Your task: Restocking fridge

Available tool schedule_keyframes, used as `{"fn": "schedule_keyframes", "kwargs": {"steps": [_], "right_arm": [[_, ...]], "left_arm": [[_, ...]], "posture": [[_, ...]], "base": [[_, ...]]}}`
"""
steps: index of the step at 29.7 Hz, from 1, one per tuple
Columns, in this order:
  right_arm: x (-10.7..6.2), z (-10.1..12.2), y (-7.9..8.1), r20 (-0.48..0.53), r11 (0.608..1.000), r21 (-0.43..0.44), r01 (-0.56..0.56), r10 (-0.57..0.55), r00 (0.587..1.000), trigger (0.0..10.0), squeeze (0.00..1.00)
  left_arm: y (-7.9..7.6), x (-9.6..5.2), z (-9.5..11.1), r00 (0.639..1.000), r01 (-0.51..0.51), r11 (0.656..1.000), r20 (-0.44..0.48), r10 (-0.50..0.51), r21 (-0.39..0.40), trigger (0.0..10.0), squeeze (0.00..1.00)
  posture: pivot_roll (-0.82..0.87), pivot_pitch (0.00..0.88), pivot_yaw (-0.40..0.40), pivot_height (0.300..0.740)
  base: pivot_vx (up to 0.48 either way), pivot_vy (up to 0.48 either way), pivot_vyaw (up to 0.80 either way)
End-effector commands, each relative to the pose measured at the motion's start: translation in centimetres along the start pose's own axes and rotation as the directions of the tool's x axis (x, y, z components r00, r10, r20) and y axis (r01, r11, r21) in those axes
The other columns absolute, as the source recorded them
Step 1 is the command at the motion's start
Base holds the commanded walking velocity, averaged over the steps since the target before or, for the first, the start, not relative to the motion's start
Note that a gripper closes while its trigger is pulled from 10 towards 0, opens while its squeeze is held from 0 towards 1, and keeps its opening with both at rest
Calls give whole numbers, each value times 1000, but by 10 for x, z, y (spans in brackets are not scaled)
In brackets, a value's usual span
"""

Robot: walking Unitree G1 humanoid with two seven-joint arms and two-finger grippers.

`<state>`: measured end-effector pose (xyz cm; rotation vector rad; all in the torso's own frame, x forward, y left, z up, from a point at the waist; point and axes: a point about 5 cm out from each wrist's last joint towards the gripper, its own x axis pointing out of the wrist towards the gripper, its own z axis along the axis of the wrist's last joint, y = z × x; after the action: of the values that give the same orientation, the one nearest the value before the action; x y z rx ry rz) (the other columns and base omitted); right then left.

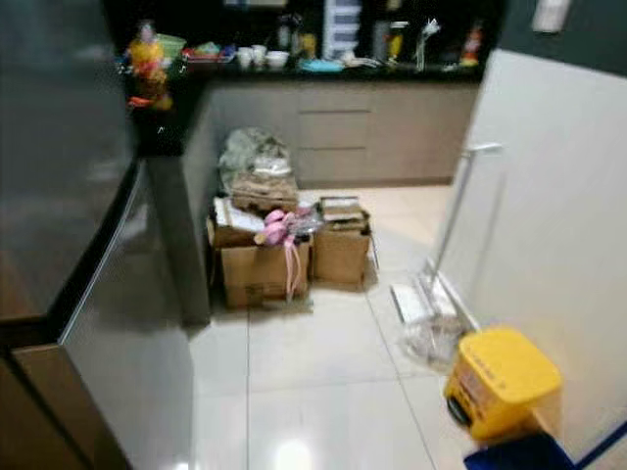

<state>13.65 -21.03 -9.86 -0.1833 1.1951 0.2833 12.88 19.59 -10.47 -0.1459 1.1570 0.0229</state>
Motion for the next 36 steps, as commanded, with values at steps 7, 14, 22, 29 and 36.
{"fn": "schedule_keyframes", "kwargs": {"steps": [7,14,22,29,36], "right_arm": [[-2,-7,-2,-19,1000,22,-14,14,1000,10000,0],[0,-2,2,-8,999,25,-39,39,999,10000,0],[3,8,8,9,999,32,-23,23,1000,10000,0],[4,11,11,11,999,34,-24,24,1000,10000,0],[-2,-5,-3,-11,999,45,-7,8,1000,10000,0]], "left_arm": [[-1,0,-4,1000,0,1000,-14,0,12,10000,0],[-4,0,-5,1000,7,1000,-17,-7,14,10000,0],[-5,0,-6,1000,20,1000,-20,-20,20,10000,0],[-5,0,-8,999,28,999,-25,-27,25,10000,0],[-5,0,-11,999,29,999,-33,-28,25,10000,0]], "posture": [[-96,0,18,740],[-97,0,16,740],[-97,0,16,740],[-97,0,16,740],[-97,0,19,740]], "base": [[0,0,794],[0,0,794],[0,0,298],[0,-284,0],[0,-461,0]]}}
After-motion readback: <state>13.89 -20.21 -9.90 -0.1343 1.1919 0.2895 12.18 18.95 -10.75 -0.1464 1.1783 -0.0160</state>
